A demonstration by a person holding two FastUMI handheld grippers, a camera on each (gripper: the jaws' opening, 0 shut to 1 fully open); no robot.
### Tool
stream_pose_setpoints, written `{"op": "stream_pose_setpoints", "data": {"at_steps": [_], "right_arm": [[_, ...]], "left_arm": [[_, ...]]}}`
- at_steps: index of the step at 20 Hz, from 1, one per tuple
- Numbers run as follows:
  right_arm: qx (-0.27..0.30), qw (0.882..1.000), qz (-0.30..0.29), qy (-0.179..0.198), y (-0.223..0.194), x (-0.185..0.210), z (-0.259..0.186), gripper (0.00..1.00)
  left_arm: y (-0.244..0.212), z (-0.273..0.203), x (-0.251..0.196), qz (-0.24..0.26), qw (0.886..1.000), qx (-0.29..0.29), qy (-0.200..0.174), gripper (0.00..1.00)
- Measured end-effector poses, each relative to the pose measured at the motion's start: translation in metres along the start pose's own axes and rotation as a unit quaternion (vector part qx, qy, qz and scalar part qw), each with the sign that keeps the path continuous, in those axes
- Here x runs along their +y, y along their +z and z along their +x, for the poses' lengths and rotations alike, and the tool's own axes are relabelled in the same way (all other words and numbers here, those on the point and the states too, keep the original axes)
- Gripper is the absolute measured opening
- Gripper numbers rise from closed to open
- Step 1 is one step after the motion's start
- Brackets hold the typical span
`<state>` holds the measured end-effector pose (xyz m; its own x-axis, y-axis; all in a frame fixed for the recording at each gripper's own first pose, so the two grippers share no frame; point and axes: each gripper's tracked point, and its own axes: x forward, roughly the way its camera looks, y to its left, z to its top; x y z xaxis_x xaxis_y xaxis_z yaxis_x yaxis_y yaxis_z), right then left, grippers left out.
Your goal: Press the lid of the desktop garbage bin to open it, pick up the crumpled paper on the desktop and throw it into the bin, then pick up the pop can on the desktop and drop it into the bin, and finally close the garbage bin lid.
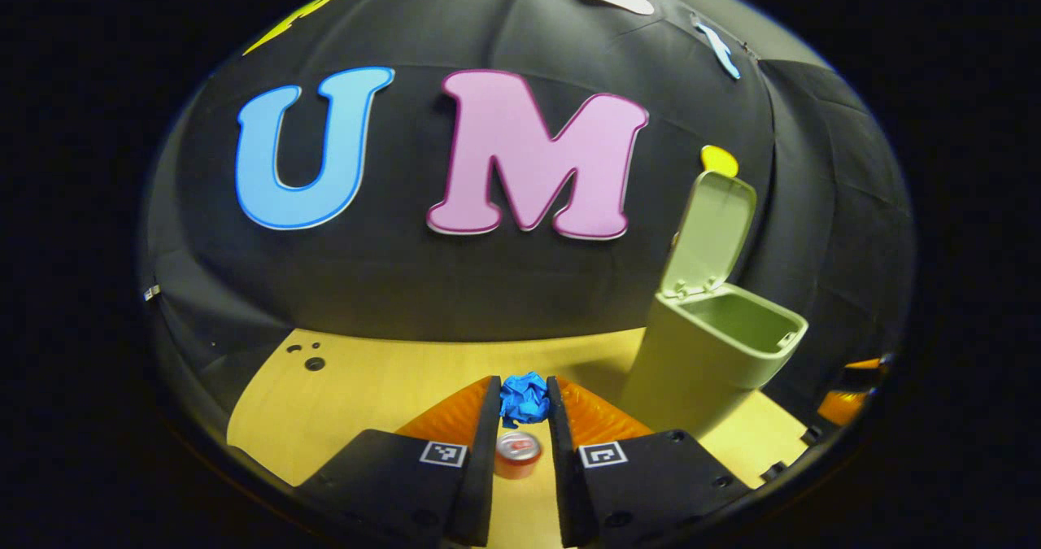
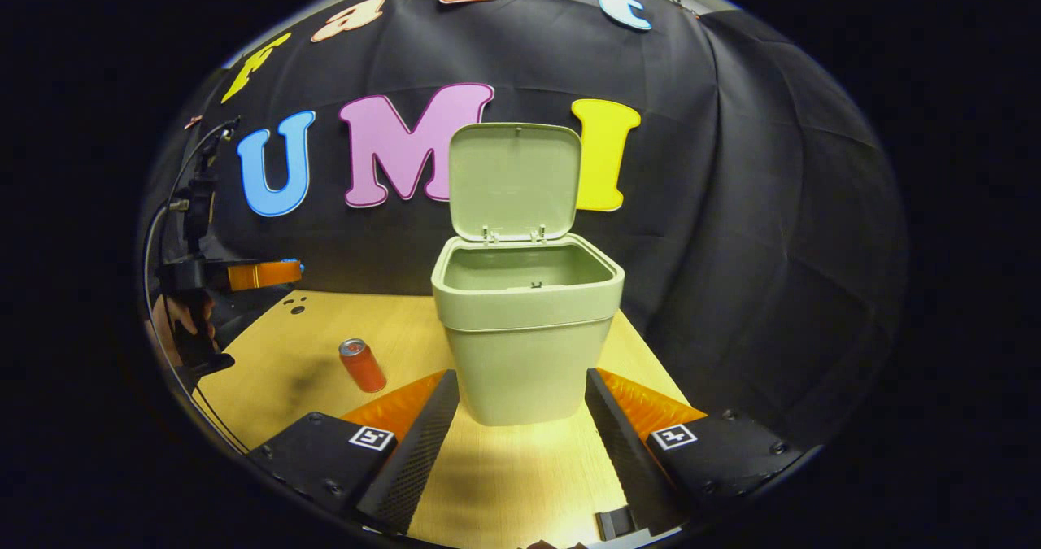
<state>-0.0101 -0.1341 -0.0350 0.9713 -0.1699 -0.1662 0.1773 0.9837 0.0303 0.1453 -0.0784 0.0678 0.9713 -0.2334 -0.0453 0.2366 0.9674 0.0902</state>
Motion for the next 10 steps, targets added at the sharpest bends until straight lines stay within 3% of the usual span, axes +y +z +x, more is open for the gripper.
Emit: {"op": "stream_pose_setpoints", "data": {"at_steps": [10], "right_arm": [[0.011,1.000,0.013,-0.003,-0.022,-0.053,-0.012,0.98]], "left_arm": [[0.040,0.051,-0.167,0.019,0.991,-0.016,-0.130,0.36]]}}
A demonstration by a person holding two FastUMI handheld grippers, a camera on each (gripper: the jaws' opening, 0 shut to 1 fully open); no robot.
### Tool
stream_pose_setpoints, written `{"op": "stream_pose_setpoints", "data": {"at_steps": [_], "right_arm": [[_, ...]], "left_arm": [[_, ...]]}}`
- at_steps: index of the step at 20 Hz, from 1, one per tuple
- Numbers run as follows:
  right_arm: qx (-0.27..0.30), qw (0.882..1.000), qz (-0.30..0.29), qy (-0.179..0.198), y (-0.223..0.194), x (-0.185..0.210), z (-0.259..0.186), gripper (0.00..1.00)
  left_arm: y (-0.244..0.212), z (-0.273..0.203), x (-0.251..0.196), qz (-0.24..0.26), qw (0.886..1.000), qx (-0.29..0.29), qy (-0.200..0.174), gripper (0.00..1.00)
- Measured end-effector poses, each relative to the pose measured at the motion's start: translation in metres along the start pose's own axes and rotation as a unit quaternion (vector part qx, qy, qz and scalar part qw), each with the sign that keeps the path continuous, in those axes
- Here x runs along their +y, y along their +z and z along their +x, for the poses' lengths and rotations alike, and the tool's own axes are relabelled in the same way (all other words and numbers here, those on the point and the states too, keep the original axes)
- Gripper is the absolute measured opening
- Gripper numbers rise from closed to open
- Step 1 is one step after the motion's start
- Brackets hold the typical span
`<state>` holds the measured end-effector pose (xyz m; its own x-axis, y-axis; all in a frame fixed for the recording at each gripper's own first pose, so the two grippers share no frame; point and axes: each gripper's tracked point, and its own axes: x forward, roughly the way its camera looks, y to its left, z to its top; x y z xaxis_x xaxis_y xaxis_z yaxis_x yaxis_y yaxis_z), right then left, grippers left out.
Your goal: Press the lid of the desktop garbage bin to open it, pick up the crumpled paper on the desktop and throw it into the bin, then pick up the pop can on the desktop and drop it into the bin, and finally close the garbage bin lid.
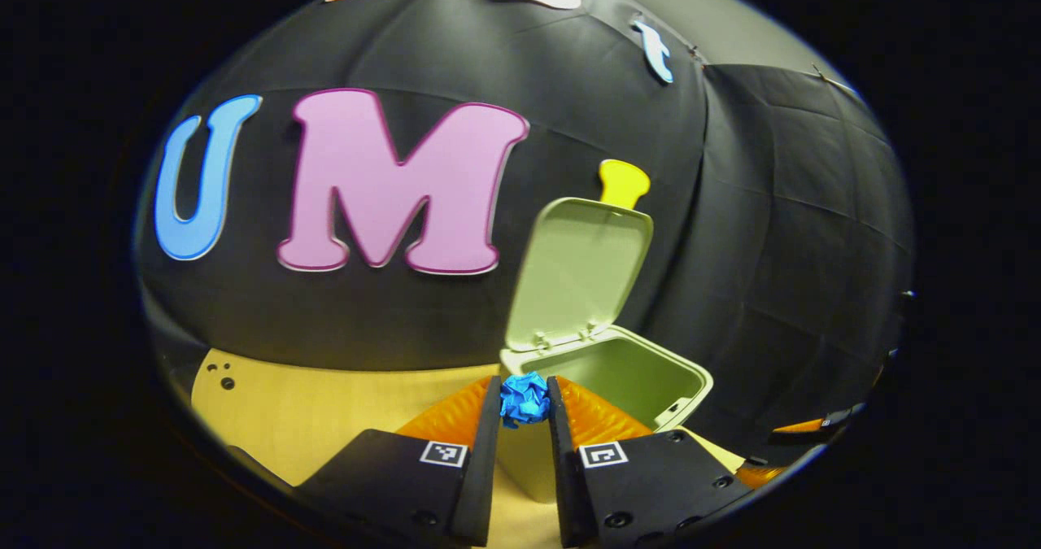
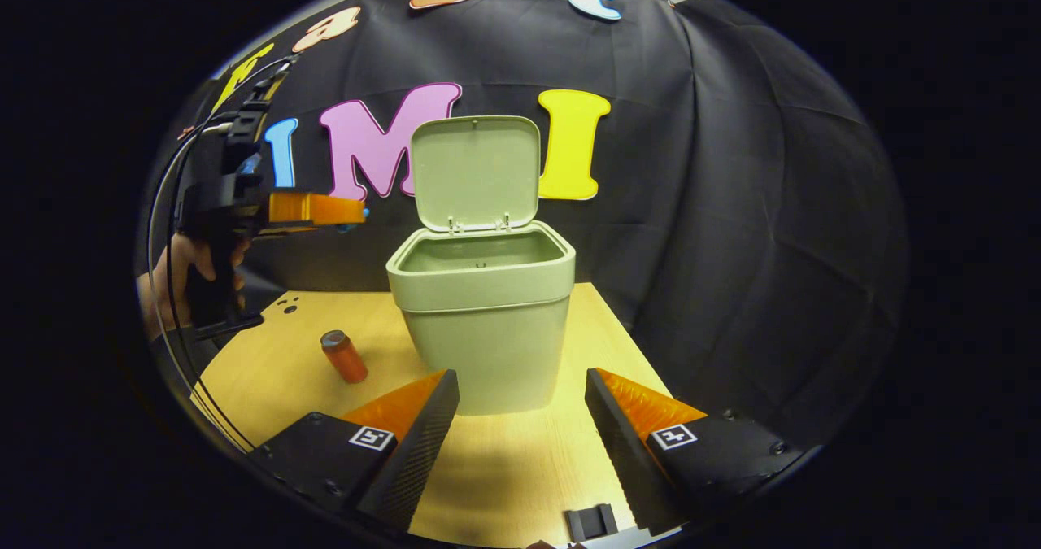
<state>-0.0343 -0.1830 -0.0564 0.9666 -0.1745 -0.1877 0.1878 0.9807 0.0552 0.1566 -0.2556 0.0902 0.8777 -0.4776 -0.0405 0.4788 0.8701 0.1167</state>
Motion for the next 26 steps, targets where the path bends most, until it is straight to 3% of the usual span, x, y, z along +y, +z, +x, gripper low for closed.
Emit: {"op": "stream_pose_setpoints", "data": {"at_steps": [6,12,15,17,22,26], "right_arm": [[0.003,1.000,0.008,-0.013,-0.005,-0.035,-0.004,0.98],[0.004,1.000,0.013,-0.019,-0.004,-0.058,-0.003,0.98],[0.005,1.000,0.012,-0.015,-0.004,-0.060,-0.004,0.97],[0.006,1.000,0.008,-0.010,-0.005,-0.058,-0.002,0.97],[0.009,1.000,-0.002,0.009,-0.007,-0.045,0.001,0.97],[0.006,1.000,-0.003,0.022,-0.003,-0.035,0.002,0.97]], "left_arm": [[-0.012,0.040,-0.052,-0.006,0.999,0.015,-0.039,0.36],[-0.025,0.060,-0.065,-0.002,0.999,0.031,-0.039,0.35],[-0.031,0.062,-0.065,-0.002,0.999,0.036,-0.030,0.39],[-0.033,0.062,-0.064,0.008,0.999,0.034,-0.023,0.46],[-0.032,0.059,-0.055,0.010,1.000,0.025,-0.005,0.86],[-0.014,0.044,-0.044,0.014,1.000,-0.008,0.012,0.94]]}}
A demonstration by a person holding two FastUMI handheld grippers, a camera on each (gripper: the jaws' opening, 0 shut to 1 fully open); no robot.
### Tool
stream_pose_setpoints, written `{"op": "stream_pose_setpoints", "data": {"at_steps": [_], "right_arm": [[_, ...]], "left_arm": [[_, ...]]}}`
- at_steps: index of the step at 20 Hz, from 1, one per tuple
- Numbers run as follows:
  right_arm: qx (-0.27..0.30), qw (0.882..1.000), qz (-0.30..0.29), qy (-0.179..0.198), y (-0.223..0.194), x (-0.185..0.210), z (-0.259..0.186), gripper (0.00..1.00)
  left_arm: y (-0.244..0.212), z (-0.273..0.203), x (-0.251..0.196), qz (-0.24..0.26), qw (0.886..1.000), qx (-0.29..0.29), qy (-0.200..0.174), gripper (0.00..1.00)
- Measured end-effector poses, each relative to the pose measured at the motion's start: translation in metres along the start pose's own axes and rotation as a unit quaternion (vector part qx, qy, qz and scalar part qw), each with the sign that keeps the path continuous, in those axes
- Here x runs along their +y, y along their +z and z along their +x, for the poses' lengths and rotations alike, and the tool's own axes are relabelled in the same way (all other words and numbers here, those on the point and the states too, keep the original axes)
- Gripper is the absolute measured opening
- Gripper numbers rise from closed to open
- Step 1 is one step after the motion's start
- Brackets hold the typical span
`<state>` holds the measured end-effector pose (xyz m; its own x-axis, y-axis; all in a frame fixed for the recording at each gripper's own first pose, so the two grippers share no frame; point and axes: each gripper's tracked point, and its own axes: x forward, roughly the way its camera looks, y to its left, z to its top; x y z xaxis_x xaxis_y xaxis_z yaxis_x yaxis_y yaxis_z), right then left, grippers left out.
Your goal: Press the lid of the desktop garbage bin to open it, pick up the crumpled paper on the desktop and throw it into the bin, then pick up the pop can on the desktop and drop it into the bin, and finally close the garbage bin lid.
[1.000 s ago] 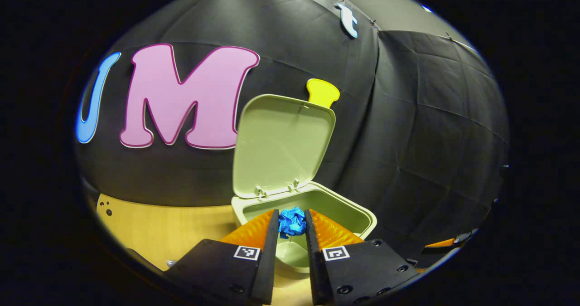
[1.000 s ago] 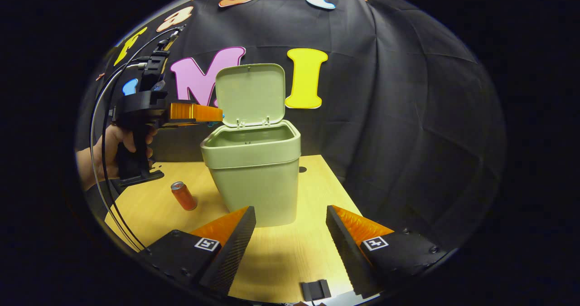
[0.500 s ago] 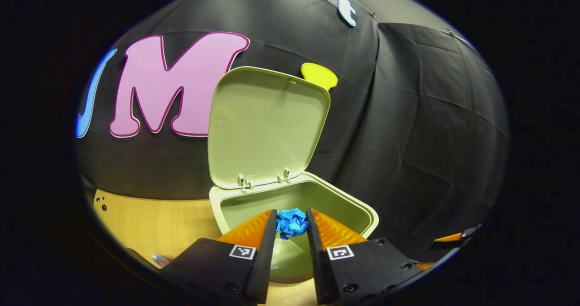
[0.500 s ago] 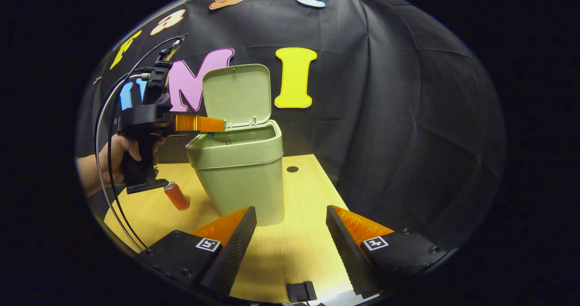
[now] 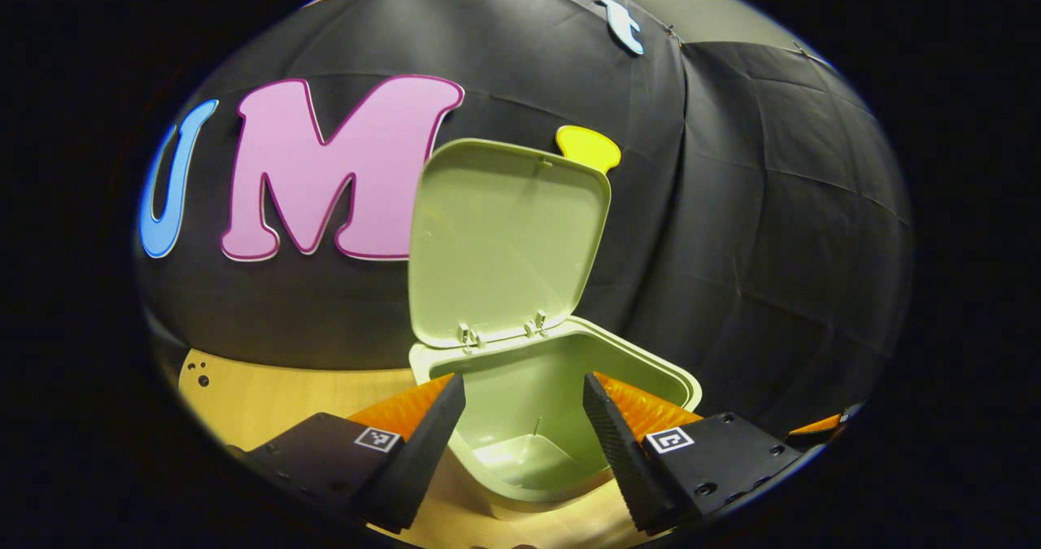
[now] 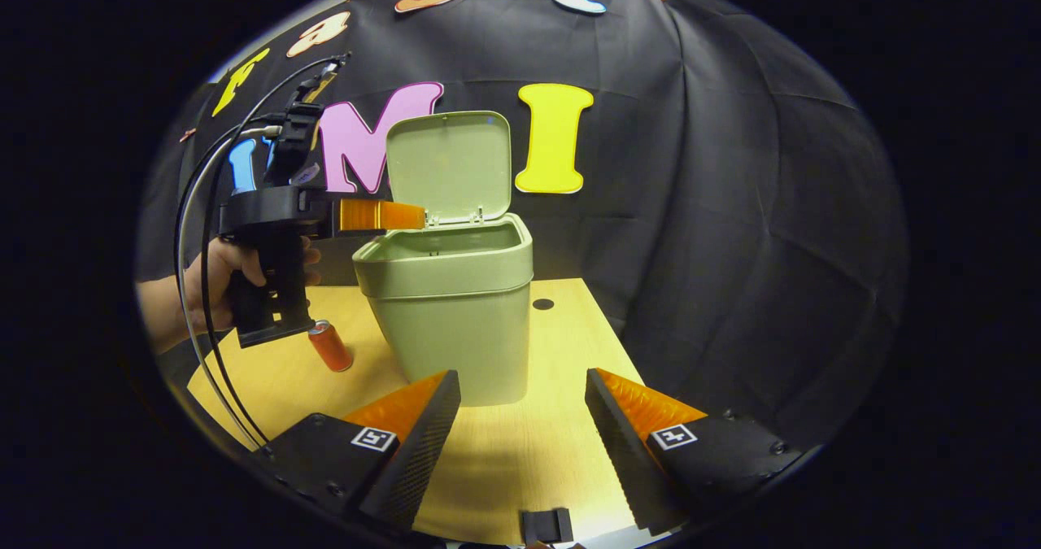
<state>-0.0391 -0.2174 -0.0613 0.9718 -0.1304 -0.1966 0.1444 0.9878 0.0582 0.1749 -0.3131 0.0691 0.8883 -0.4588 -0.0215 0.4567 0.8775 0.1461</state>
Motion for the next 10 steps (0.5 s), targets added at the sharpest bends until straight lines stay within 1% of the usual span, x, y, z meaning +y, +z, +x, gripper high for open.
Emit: {"op": "stream_pose_setpoints", "data": {"at_steps": [3,5,10], "right_arm": [[0.000,1.000,-0.005,0.014,0.000,0.012,0.003,0.97],[0.002,1.000,-0.012,0.027,0.000,0.024,0.007,0.97],[0.000,0.996,-0.033,0.083,0.002,0.074,0.018,0.97]], "left_arm": [[0.018,-0.022,0.022,0.005,0.999,-0.035,0.023,0.96],[0.023,-0.040,0.045,0.004,0.998,-0.048,0.050,0.96],[0.001,-0.098,0.117,0.005,0.991,-0.042,0.125,0.96]]}}
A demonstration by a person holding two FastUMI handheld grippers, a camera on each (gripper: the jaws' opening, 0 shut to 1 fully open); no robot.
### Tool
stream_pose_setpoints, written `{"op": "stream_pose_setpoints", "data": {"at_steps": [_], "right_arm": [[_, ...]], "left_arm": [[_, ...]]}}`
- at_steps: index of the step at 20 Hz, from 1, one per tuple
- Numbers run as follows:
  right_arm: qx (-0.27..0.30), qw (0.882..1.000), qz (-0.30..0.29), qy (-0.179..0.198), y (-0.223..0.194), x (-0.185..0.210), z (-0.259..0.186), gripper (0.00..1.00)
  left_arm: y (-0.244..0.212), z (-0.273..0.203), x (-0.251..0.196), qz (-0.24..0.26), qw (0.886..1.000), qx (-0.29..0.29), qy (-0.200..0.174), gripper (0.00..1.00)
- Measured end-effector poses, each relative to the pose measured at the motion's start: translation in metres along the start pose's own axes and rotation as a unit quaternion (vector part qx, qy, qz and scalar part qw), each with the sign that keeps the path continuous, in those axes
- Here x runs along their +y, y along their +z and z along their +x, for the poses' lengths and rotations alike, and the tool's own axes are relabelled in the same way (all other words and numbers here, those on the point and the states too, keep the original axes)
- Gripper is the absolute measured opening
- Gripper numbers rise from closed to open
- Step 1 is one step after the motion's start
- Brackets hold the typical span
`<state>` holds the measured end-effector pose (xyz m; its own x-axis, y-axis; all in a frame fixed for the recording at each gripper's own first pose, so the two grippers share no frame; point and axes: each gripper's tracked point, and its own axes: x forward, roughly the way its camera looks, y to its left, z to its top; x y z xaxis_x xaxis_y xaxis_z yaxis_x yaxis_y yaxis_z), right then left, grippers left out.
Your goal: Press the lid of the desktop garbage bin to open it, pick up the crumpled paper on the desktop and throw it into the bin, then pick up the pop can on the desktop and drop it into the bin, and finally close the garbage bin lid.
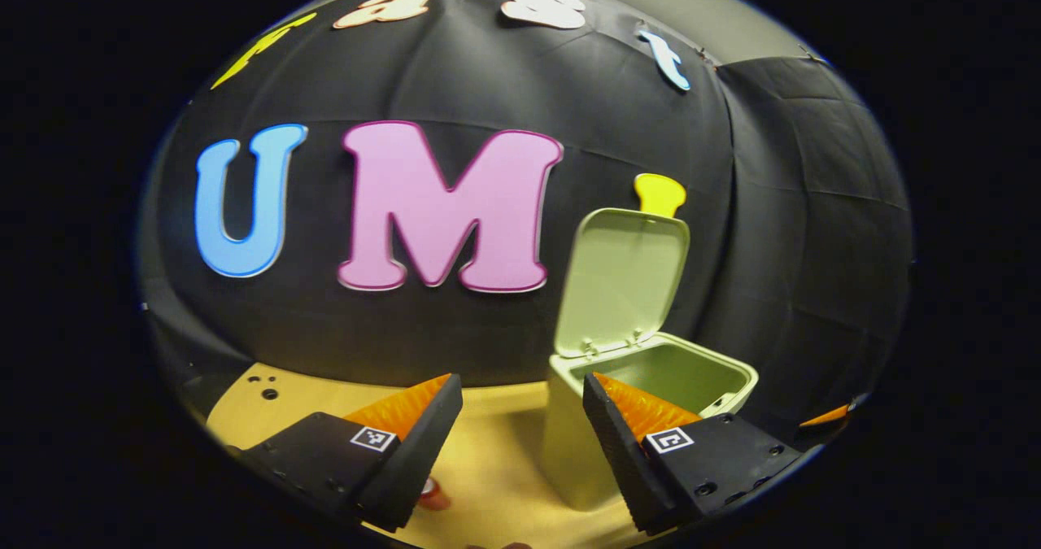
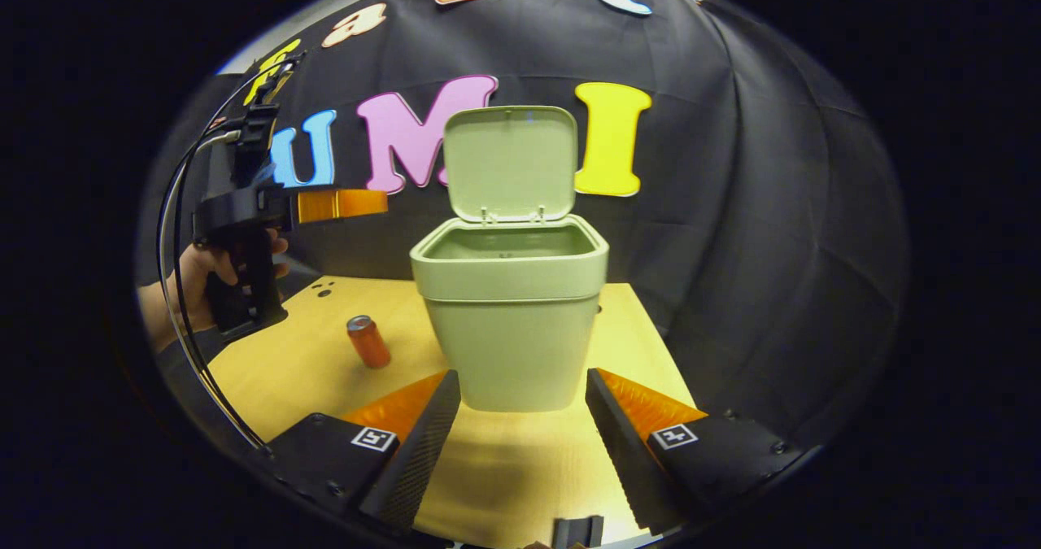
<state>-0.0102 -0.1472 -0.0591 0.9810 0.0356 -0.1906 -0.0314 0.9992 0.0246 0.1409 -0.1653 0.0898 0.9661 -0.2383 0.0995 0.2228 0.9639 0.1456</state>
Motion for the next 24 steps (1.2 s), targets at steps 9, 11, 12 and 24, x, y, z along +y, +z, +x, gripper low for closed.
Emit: {"op": "stream_pose_setpoints", "data": {"at_steps": [9,11,12,24], "right_arm": [[0.009,0.996,-0.035,0.086,-0.004,0.091,0.038,0.97],[0.009,0.994,-0.044,0.100,-0.005,0.113,0.046,0.98],[0.009,0.993,-0.049,0.106,-0.006,0.123,0.051,0.98],[0.015,0.986,-0.079,0.143,-0.043,0.225,0.137,0.98]], "left_arm": [[-0.066,-0.099,0.122,-0.017,0.991,0.054,0.123,0.96],[-0.078,-0.117,0.139,-0.023,0.988,0.065,0.141,0.96],[-0.086,-0.126,0.144,-0.027,0.986,0.073,0.145,0.96],[-0.141,-0.184,0.197,-0.017,0.979,0.133,0.153,0.96]]}}
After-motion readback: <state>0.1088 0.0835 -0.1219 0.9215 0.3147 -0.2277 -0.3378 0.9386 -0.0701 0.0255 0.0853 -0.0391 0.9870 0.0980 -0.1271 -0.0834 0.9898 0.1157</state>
